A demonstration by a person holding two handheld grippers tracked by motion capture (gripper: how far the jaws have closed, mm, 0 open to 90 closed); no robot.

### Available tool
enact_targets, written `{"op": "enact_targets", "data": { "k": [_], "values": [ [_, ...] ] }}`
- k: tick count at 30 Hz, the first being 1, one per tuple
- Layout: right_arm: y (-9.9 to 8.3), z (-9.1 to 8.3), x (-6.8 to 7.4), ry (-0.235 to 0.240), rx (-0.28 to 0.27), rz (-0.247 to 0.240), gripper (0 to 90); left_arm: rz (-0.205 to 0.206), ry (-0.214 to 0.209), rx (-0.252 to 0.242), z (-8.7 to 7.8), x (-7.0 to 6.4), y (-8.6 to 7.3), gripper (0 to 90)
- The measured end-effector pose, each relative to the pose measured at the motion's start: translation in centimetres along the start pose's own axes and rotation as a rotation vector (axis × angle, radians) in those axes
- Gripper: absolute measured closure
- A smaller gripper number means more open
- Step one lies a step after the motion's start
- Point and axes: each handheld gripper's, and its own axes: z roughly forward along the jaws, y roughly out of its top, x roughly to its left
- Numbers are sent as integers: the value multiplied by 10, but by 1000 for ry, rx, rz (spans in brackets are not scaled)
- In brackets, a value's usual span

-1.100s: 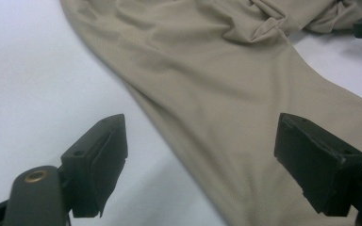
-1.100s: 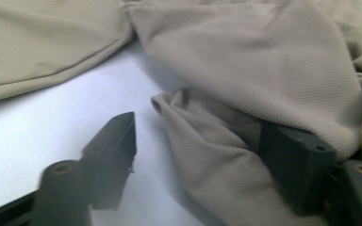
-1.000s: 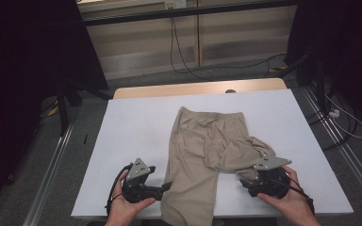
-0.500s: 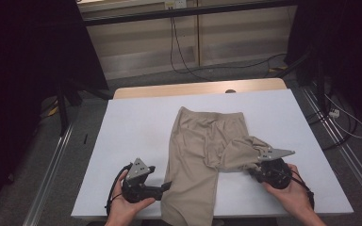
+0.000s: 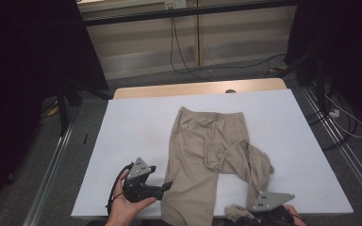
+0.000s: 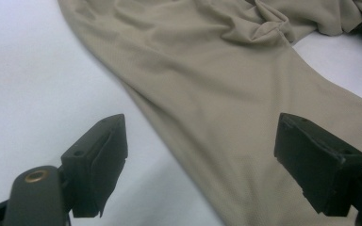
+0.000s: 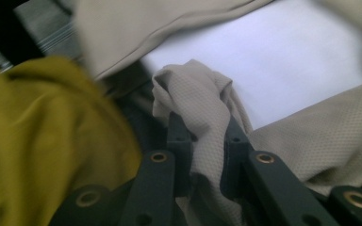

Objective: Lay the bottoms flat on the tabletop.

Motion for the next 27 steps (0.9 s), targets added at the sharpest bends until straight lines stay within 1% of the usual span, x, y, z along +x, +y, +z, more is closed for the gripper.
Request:
{"op": "enact_targets", "data": {
  "k": [1,2,3,4,5,6,7,9,11,12,13,14,16,17,18,20,21,22,23,25,26,27],
  "values": [
    [-4,-2,5,7,13,-3,758,0,1,-1,0,0,0,182],
    [-6,-3,8,10,11,3,704,7,2,1,0,0,0,182],
    [-7,-5,10,12,-10,-2,583,6,2,2,0,0,0,182],
    [-7,-7,10,3,-23,3,500,7,4,2,1,0,0,182],
    [-6,-10,9,-19,-54,14,403,7,3,4,1,-1,1,182],
    [-4,-11,8,-24,-73,17,355,7,4,4,1,-1,1,182],
    [-2,-13,5,-34,-94,20,328,8,4,3,1,-1,1,182],
    [5,-18,-2,-48,-138,26,303,8,3,4,1,-1,1,182],
    [12,-21,-12,-70,-165,33,304,4,0,4,1,0,0,182],
    [15,-22,-17,-77,-174,45,312,0,-2,4,2,0,0,182],
    [20,-22,-27,-100,-190,70,331,2,-2,4,1,0,0,182],
    [24,-22,-36,-117,-189,72,355,6,0,6,1,0,1,182],
    [31,-20,-51,-176,-181,68,457,10,1,4,1,-1,0,182],
    [34,-19,-61,-210,-175,85,472,8,-1,3,0,-1,0,182],
    [38,-17,-74,-257,-167,92,481,9,-2,4,0,0,0,182],
    [39,-14,-83,-301,-152,91,486,0,-3,2,0,0,0,182],
    [39,-10,-88,-314,-133,97,491,1,-3,3,0,0,0,182],
    [37,-7,-91,-316,-124,106,532,4,-1,3,0,1,-1,182],
    [35,-2,-91,-305,-101,102,679,4,-1,2,0,1,0,182],
    [30,1,-85,-281,-81,84,827,7,0,4,-1,0,0,182],
    [29,0,-82,-268,-81,76,863,5,0,2,-1,0,0,182],
    [28,-4,-76,-241,-87,65,874,7,1,3,-1,0,-1,182]
  ]
}}
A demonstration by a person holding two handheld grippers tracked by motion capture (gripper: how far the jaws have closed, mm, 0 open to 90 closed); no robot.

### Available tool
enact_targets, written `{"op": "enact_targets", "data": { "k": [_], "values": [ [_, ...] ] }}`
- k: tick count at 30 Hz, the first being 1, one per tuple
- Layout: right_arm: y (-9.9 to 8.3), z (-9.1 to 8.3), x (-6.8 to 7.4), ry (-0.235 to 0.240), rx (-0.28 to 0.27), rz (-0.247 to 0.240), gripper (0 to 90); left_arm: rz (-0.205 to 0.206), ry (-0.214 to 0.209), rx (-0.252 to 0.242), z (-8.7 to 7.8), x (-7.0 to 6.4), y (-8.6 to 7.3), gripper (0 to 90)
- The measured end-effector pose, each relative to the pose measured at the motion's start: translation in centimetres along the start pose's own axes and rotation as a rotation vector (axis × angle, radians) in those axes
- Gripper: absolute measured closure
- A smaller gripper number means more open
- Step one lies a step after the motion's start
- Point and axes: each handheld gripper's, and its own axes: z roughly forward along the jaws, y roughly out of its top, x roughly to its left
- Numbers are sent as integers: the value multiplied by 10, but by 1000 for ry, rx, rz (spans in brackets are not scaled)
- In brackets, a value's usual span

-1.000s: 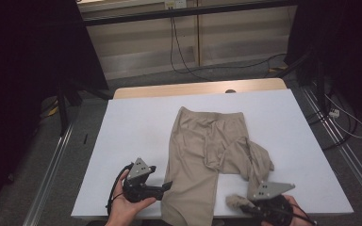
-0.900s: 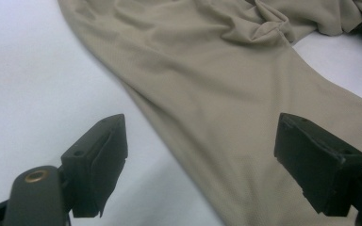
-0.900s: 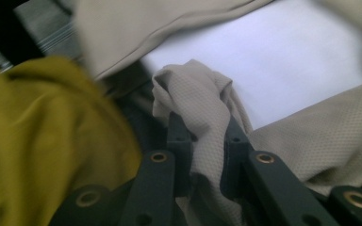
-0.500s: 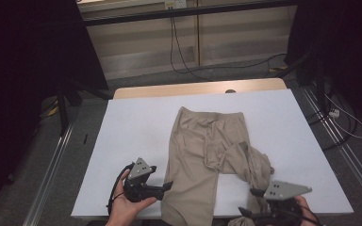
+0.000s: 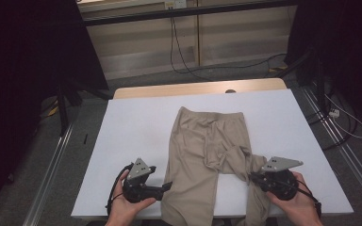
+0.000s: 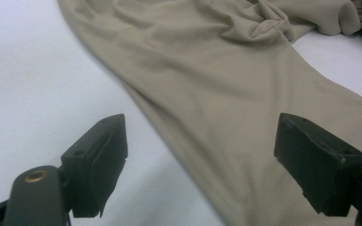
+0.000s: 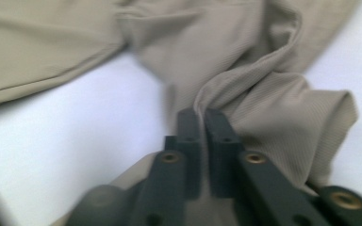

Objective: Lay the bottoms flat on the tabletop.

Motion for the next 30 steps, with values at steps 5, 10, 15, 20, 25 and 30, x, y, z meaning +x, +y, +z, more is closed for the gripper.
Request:
{"op": "enact_targets", "data": {
  "k": [5,10,15,20,25,30],
  "values": [
    [-12,-16,21,93,-8,-3,881,-1,2,0,1,0,0,182],
    [-29,-25,56,193,47,-33,881,-4,0,4,2,0,0,182],
    [-41,-29,86,274,91,-60,813,-7,-3,-1,2,-1,0,182],
    [-36,-35,78,225,19,-19,532,1,-3,6,4,-1,1,182],
    [-12,-25,53,148,-37,11,527,6,-39,62,8,-3,0,280],
    [10,6,34,83,-2,2,540,-4,-31,129,13,-2,-2,401]
  ]
}}
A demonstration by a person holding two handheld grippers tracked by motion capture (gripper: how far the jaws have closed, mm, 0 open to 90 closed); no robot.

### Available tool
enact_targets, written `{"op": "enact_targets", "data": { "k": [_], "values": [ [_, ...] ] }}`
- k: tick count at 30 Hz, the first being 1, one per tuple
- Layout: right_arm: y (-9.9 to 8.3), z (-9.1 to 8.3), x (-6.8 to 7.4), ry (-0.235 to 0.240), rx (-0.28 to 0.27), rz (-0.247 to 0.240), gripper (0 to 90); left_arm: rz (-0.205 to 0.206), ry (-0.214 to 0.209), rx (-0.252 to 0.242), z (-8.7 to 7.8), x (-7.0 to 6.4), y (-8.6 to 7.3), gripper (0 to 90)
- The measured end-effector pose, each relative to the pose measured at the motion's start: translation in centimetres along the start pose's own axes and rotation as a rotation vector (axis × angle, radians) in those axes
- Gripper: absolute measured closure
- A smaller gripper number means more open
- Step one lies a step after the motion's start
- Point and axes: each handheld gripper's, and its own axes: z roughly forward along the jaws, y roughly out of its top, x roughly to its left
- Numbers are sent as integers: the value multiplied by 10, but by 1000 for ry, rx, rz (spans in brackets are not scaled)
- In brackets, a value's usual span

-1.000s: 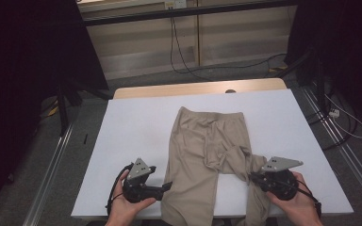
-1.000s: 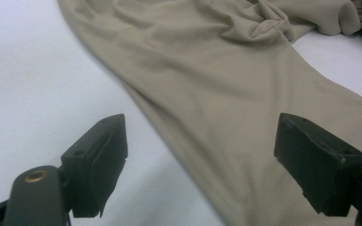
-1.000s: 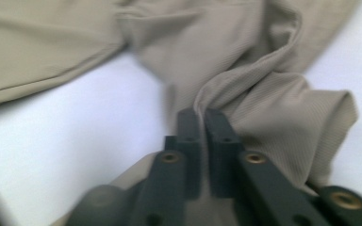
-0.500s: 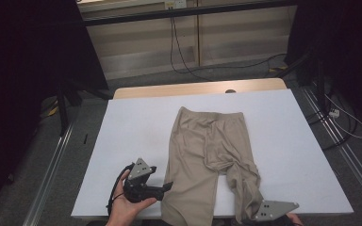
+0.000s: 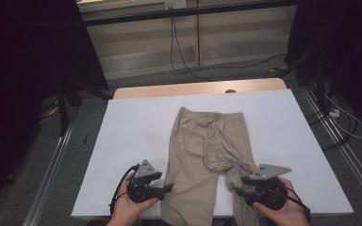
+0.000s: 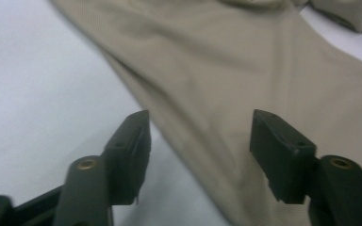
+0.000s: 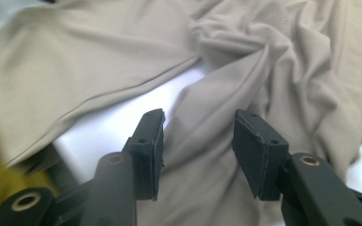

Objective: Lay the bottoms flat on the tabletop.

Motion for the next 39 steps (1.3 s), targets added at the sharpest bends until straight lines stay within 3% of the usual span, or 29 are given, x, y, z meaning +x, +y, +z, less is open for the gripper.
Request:
{"op": "enact_targets", "data": {
  "k": [2,3,4,6,8,11,14,15,17,18,21,25,27,30,33,36,39],
  "values": [
    [6,10,-2,-19,11,-10,585,-16,13,9,2,2,0,439],
    [8,13,-1,-25,14,-13,710,-25,10,26,3,2,0,441],
    [9,17,3,7,11,-37,806,-29,14,37,5,3,0,463],
    [9,20,14,60,23,-69,875,-30,16,56,7,3,-1,499],
    [7,21,25,110,31,-97,878,-34,18,57,7,2,0,533],
    [4,24,35,178,41,-98,865,-24,0,64,7,3,1,605],
    [3,24,41,240,44,-97,735,-13,8,70,7,2,1,709],
    [3,23,41,254,34,-93,682,-6,-10,80,7,2,1,757],
    [4,16,38,217,5,-79,575,-25,-23,83,7,0,1,878],
    [5,11,32,204,-14,-65,539,-6,-15,90,6,0,2,889],
    [4,-3,11,153,-61,-10,513,-8,-4,108,4,-3,2,898],
    [-1,-19,-22,48,-92,61,608,-44,8,113,-5,0,-3,899],
    [-5,-23,-38,-40,-65,81,688,-47,24,112,-11,0,-6,900],
    [-15,-20,-55,-100,2,123,703,-63,23,113,-18,3,-9,900],
    [-21,-11,-64,-114,43,148,622,-92,8,113,-21,6,-12,899],
    [-16,-4,-71,-82,18,179,594,-110,-8,107,-21,6,-14,897],
    [-6,5,-76,-103,0,188,563,-112,-19,94,-20,6,-13,888]
  ]
}}
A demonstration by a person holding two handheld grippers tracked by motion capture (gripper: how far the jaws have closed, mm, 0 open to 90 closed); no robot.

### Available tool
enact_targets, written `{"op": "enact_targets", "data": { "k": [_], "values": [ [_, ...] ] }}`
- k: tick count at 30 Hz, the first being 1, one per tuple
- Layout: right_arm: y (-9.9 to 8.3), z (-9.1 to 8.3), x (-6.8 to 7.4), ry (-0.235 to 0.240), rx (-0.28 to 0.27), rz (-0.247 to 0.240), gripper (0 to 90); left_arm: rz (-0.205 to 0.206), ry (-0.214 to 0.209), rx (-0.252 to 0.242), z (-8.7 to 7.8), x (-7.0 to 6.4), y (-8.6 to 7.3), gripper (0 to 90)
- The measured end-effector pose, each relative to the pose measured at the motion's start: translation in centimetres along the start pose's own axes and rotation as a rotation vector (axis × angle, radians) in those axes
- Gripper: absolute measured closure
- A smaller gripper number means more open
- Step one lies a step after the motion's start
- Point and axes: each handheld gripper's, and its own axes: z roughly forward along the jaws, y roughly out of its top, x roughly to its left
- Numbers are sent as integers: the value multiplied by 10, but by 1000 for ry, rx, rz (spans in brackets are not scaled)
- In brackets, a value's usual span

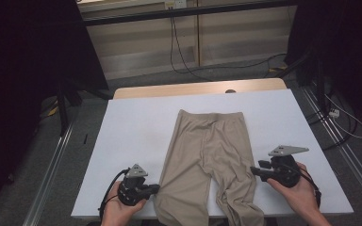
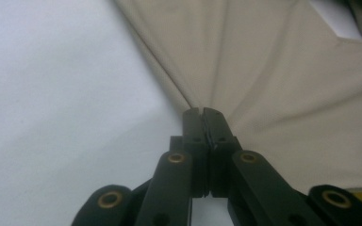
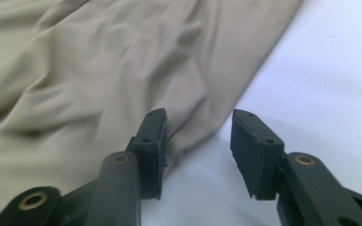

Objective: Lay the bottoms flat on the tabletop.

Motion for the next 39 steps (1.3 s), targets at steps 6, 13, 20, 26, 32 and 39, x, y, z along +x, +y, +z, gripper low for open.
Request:
{"op": "enact_targets", "data": {
  "k": [6,13,20,26,32,39],
  "values": [
    [12,24,-10,-64,39,-4,614,-14,-14,-26,3,5,3,770],
    [17,26,-13,-94,37,-44,900,-24,3,-33,17,9,15,653],
    [37,28,-42,-156,-7,-12,900,-36,16,-31,23,15,22,605],
    [52,34,-69,-234,-21,13,900,-66,36,-61,36,26,41,597],
    [58,33,-65,-119,-69,10,798,-87,120,-139,57,55,81,593],
    [80,63,-72,-104,-101,36,696,-45,161,-176,82,65,114,518]
  ]
}}
